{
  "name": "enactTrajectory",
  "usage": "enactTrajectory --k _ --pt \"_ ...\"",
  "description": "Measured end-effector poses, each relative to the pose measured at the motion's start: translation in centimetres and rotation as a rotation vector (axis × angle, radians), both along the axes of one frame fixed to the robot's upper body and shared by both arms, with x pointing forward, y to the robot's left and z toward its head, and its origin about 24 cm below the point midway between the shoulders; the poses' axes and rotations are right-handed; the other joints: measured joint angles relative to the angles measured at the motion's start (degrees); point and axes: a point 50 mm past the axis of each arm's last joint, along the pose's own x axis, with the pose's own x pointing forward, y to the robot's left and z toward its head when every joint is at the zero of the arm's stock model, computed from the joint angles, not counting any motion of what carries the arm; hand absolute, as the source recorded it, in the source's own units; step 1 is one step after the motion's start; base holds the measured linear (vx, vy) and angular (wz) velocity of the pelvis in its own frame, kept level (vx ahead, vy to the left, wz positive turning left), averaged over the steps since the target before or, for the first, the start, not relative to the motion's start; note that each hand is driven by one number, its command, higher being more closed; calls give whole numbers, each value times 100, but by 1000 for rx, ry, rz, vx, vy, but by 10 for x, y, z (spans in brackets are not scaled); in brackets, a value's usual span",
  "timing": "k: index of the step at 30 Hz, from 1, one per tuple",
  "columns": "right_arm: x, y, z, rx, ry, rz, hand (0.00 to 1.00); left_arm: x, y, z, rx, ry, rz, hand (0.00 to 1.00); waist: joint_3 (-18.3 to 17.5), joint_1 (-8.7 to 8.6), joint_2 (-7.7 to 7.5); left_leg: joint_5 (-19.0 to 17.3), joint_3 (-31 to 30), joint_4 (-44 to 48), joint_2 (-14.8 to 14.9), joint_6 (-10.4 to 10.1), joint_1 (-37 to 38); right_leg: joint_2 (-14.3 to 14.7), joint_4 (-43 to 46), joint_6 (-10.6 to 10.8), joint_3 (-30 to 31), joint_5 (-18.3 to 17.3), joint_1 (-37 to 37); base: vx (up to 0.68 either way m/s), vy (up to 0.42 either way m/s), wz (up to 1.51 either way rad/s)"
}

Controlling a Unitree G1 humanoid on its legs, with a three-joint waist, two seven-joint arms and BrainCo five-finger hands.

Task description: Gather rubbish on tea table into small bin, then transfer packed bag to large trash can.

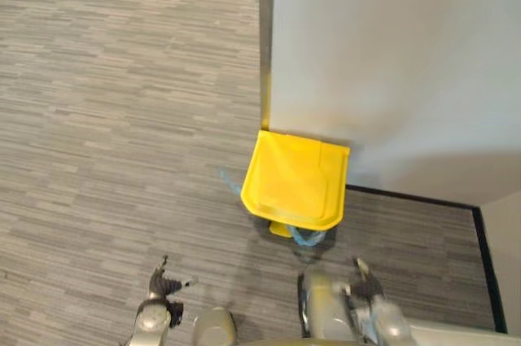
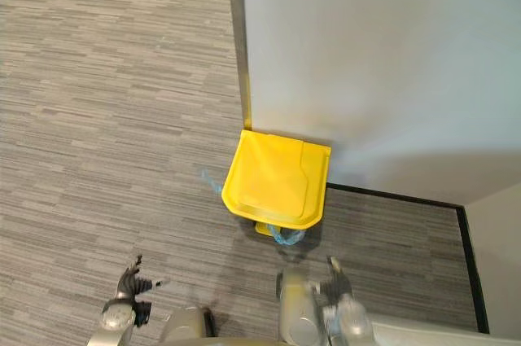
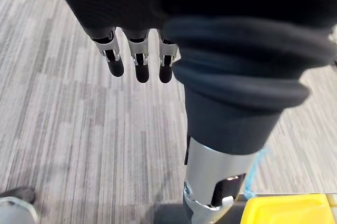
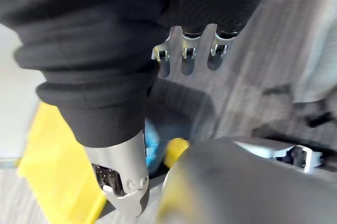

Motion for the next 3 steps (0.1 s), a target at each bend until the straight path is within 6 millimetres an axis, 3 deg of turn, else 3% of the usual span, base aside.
enactTrajectory --k 1,3 --pt "-9 -9 -4 -16 31 -41 0 -3 -17 -6 -69 3 11 0 -70 -80 223 101 -15 -79 222 -161 -104 189 -246 -204 -226 77 13 -46 -195 0" --pt "-19 -14 -7 -19 62 -71 0 -8 -29 -9 -113 9 9 0 -230 -74 289 310 0 -305 367 -293 -26 336 -322 -296 -302 136 49 -35 -188 -2"
